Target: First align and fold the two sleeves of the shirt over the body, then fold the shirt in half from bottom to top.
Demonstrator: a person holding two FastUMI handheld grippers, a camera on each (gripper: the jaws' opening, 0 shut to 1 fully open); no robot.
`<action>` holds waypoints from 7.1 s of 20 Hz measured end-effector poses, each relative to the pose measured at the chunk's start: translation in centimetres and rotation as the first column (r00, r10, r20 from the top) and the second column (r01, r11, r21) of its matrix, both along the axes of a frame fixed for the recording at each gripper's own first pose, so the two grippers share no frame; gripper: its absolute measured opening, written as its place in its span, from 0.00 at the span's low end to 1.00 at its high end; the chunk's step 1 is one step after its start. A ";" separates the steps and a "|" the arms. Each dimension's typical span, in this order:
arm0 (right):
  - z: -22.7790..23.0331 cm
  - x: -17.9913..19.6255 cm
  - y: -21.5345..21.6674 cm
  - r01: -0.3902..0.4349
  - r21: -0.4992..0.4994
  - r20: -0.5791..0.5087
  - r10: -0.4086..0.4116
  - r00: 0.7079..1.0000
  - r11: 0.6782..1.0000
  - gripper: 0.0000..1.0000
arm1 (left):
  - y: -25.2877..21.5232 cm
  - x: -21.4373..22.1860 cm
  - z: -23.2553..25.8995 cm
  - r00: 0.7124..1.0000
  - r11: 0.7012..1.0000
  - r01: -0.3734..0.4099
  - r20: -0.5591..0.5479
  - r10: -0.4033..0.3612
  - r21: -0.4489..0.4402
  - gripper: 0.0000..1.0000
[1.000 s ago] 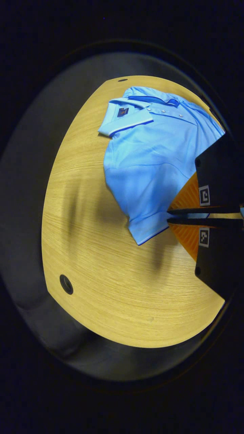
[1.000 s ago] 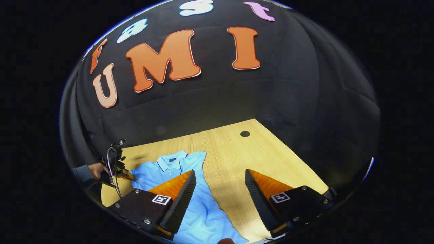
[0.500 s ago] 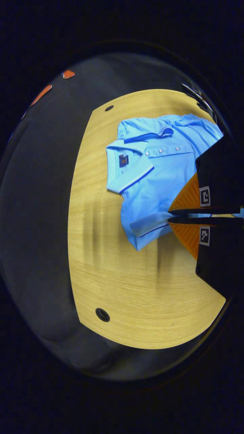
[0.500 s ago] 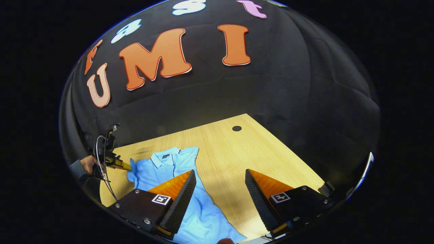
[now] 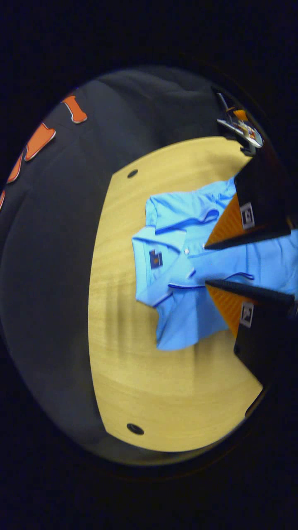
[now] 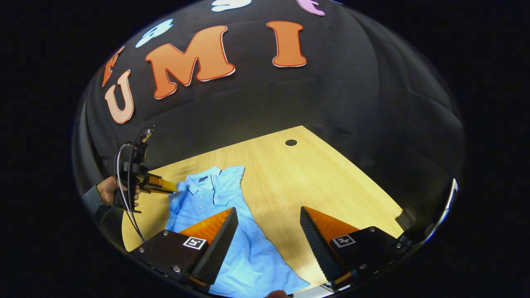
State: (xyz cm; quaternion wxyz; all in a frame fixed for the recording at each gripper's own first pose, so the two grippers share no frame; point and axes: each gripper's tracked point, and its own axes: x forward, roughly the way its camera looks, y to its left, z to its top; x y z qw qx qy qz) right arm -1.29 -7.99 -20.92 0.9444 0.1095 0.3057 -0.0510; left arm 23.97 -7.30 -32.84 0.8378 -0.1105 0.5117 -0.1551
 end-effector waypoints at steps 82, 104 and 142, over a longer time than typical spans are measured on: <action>-5.2 -0.8 6.8 -0.405 0.031 -0.185 0.404 0.896 0.914 0.08 | 6.9 -22.6 6.7 0.951 0.965 -0.173 0.290 0.110 0.200 0.05; -10.0 22.8 11.2 -0.342 -0.026 -0.249 0.325 0.912 0.939 0.07 | 11.5 4.4 2.6 0.940 0.972 -0.161 0.326 0.097 0.174 0.05; 13.6 3.4 4.6 -0.393 -0.266 0.386 0.471 0.794 0.880 0.94 | -2.4 -22.4 30.1 0.449 0.915 -0.391 0.888 0.100 0.095 0.99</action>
